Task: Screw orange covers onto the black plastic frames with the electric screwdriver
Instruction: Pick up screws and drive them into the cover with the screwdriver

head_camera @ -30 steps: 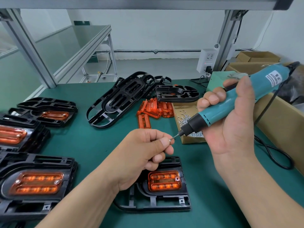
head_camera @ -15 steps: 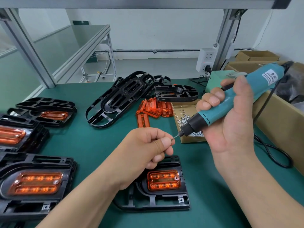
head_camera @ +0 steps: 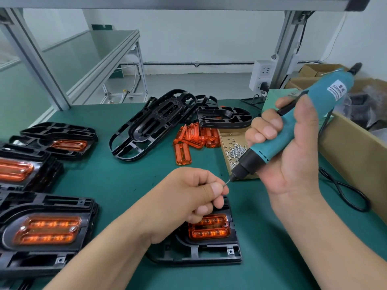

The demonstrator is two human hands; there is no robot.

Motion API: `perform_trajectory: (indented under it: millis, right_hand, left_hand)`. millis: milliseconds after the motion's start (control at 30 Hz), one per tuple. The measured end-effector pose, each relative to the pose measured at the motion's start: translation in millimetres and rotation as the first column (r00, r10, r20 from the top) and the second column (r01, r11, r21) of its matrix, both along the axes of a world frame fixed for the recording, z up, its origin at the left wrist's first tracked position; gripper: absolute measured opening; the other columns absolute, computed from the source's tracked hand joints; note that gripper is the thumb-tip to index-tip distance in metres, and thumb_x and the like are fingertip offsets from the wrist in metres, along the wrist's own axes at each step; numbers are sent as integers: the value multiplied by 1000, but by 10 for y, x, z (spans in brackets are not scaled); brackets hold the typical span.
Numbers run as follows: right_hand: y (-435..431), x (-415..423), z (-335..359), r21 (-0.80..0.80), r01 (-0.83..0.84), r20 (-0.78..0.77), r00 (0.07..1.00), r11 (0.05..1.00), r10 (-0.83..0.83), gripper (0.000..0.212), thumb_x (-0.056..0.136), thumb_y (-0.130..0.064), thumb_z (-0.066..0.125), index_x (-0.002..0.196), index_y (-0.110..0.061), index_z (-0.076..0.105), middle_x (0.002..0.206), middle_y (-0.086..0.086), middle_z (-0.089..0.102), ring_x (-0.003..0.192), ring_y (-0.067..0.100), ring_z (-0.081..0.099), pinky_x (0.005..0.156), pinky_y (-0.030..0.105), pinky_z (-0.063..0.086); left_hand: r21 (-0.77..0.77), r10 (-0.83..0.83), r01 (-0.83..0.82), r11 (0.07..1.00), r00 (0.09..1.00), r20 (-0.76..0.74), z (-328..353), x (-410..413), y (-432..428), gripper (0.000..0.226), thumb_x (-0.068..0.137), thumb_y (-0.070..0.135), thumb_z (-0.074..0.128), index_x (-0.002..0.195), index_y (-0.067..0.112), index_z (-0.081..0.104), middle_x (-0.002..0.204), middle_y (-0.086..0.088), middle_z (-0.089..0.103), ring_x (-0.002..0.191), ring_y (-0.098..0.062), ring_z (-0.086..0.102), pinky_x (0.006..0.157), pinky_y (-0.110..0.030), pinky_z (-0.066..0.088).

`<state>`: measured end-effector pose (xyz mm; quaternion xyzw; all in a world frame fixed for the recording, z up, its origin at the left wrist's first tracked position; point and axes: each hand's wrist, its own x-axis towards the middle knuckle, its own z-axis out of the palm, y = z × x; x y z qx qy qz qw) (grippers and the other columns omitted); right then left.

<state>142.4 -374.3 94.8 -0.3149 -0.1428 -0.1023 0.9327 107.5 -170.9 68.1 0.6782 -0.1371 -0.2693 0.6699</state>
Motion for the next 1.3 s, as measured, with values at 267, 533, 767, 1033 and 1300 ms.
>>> perform_trajectory:
  millis: [267,533,767,1033,1300]
  right_hand:
    - [18,-1,-13,15,52,-71,996,999,-51,20,107,-36,54,96,-19,56,71,-6,43,59,7,43,59,22,45]
    - [92,9,-11,-3,177,-178,968,984,-175,23,106,-35,62,99,-15,54,73,-2,47,62,10,49,61,26,48]
    - [113,55,-73,25,244,-288,930,969,-227,27,103,-34,67,104,-13,51,74,-2,49,62,11,51,62,27,50]
    - [69,70,-94,69,227,-288,937,972,-198,31,102,-39,69,103,-12,54,74,-1,49,63,13,51,63,29,51]
    - [41,80,-100,92,200,-278,946,976,-167,30,103,-40,69,102,-13,55,75,-1,48,63,12,51,63,28,51]
  left_hand:
    - [4,45,-45,999,999,-26,-1,28,-8,23,108,16,57,93,13,75,80,-2,65,57,-6,42,46,-16,31]
    - [235,217,-278,931,942,255,-65,8,-91,24,105,26,61,82,27,70,60,9,59,51,-8,44,51,-23,39]
    - [260,195,-295,920,916,351,-83,6,-67,21,104,32,60,86,29,70,63,11,61,53,-7,46,57,-27,41]
    - [65,209,-213,975,976,67,26,14,-43,26,105,27,61,94,6,72,79,-11,57,58,-15,36,48,-20,30]
    - [72,204,-208,975,977,58,73,20,-22,28,108,32,53,96,30,79,73,2,63,54,-10,39,47,-17,33]
